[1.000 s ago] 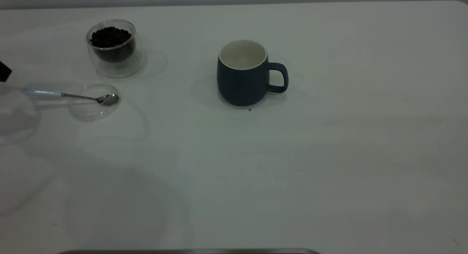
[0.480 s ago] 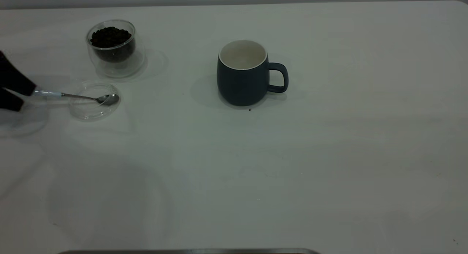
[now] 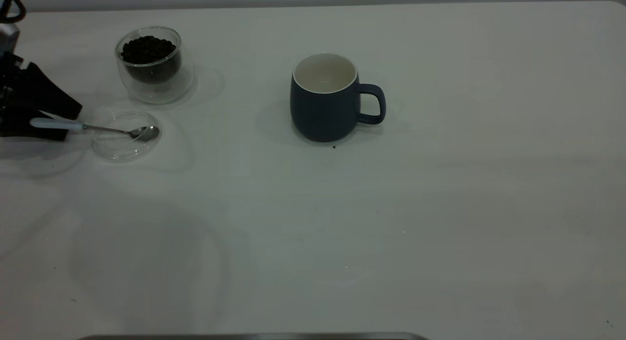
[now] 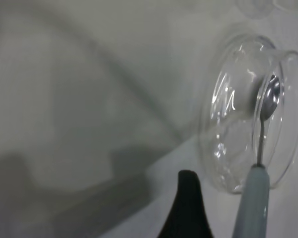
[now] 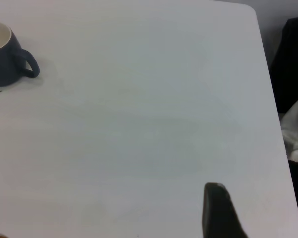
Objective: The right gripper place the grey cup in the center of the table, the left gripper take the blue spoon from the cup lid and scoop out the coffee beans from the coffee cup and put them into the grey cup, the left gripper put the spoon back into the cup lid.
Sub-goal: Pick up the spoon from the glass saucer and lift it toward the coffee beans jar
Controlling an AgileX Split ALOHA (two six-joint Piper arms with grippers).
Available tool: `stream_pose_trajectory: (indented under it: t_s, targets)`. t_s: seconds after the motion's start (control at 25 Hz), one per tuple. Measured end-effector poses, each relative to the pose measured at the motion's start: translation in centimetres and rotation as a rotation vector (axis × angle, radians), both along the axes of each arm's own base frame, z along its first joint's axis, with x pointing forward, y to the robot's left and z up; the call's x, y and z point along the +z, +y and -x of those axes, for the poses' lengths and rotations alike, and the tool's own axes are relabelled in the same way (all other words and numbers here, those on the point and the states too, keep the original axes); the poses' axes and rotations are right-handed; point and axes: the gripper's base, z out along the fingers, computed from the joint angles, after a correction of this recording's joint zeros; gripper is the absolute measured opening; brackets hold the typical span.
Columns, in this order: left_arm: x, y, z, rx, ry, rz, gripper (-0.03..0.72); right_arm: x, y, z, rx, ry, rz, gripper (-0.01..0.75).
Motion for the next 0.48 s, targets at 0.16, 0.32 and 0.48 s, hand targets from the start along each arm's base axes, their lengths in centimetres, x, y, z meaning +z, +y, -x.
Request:
stream_pose_trajectory:
  t_s: [0.16,0.32,0.48]
  targets:
    - [0.1,-0.51,0.01,-0.019,0.009,0.024,0.686,0.0,0.0,0.0,0.0,0.0,0.0,0.363]
    - [0.24,-0.63,0.14,-0.031,0.017,0.045,0.67,0.0,0.0,0.0,0.0,0.0,0.0,0.363]
    - [0.29,-0.68,0.19,-0.026,0.031,0.052,0.589,0.0,0.0,0.0,0.0,0.0,0.0,0.363]
